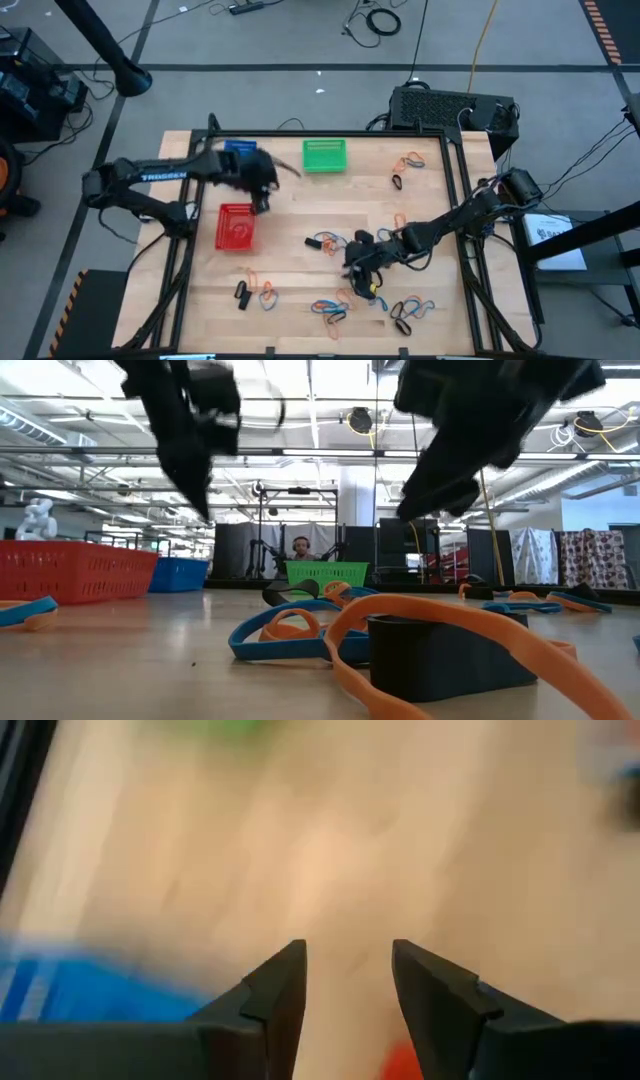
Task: Sort rubber bands into baskets
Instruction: Put the blue rubber band into the blue bin
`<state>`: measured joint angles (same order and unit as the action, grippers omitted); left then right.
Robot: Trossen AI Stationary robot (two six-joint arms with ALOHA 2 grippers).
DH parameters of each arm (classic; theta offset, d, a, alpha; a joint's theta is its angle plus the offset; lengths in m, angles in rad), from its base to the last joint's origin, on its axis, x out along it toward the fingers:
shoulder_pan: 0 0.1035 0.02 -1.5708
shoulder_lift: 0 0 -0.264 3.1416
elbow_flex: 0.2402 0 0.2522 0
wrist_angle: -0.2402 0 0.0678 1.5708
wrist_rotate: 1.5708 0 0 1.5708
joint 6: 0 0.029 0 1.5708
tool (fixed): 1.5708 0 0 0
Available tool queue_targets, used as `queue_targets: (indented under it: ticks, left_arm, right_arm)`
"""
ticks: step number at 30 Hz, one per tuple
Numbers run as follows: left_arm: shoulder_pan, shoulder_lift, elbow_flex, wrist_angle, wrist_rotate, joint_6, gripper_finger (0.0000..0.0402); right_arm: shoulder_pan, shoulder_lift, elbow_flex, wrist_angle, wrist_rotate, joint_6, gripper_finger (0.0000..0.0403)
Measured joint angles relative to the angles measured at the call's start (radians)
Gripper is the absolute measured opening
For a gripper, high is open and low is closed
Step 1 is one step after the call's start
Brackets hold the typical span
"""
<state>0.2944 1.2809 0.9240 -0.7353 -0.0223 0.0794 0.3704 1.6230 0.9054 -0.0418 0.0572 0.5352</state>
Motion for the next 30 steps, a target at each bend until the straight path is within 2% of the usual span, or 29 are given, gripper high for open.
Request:
queue_targets:
  ticks: [4, 8, 12, 16, 19, 22, 30]
  left_arm:
    - [-0.225, -0.047, -0.043, 0.249, 0.002, -0.022, 0.0157]
    - [-0.431, -0.054, -0.153, 0.588, 0.002, -0.02, 0.0157]
    - [-0.582, -0.026, -0.271, 0.954, 0.003, -0.013, 0.0157]
    - [-0.69, 0.038, -0.355, 1.242, 0.003, -0.012, 0.0157]
    - [-0.74, 0.088, -0.364, 1.316, 0.003, -0.011, 0.0157]
    - [-0.764, 0.126, -0.365, 1.356, 0.003, -0.011, 0.0157]
    - [-0.759, 0.146, -0.364, 1.387, -0.006, 0.027, 0.0157]
  right_arm:
    - [0.053, -0.002, 0.161, -0.331, -0.009, 0.141, 0.0139]
    - [0.132, -0.002, 0.277, -0.608, -0.015, 0.401, 0.0139]
    - [0.237, -0.002, 0.32, -0.706, -0.091, 0.621, 0.0139]
    - [0.345, -0.002, 0.32, -0.712, -0.064, 0.709, 0.0139]
    - [0.409, 0.011, 0.3, -0.71, -0.05, 0.7, 0.0139]
    - [0.451, 0.026, 0.269, -0.716, -0.048, 0.59, 0.0139]
    - [0.466, 0.066, 0.202, -0.751, -0.052, 0.375, 0.0139]
